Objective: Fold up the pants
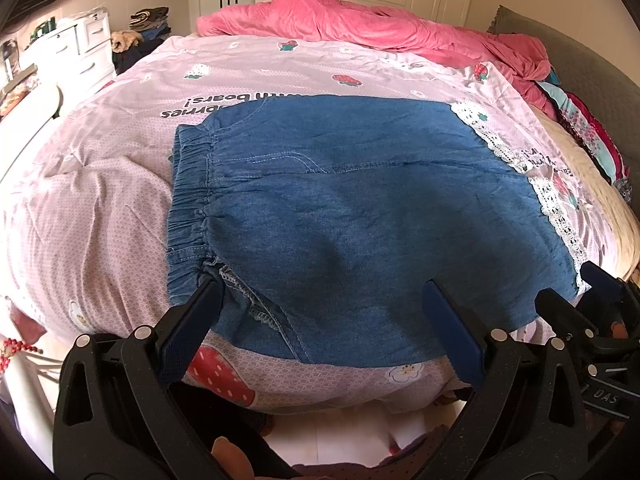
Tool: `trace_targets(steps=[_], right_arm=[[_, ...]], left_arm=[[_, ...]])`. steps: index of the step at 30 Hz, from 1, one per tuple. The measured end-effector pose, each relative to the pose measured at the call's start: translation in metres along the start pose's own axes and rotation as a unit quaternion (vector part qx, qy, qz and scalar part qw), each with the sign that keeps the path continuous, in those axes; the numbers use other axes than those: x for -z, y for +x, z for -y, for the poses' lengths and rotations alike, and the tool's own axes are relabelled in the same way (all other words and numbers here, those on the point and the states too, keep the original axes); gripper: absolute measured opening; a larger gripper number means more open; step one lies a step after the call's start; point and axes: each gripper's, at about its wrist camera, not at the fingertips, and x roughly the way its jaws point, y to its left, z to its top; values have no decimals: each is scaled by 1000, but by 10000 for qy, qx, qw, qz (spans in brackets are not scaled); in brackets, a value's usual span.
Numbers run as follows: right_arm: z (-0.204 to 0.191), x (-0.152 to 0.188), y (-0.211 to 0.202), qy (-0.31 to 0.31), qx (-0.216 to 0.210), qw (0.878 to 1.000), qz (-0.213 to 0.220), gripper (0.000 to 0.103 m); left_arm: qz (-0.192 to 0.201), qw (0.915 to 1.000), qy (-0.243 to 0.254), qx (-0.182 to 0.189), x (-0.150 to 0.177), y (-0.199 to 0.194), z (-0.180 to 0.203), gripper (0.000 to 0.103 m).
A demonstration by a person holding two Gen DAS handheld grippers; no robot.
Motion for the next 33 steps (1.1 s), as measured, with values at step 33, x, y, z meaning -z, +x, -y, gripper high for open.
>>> trace_targets(steps=[33], right_arm=[[-20,-84,69,-536,-371,9976,-230,99]], left_arm=[[-39,9990,-380,-236,-62,34,-43,94]])
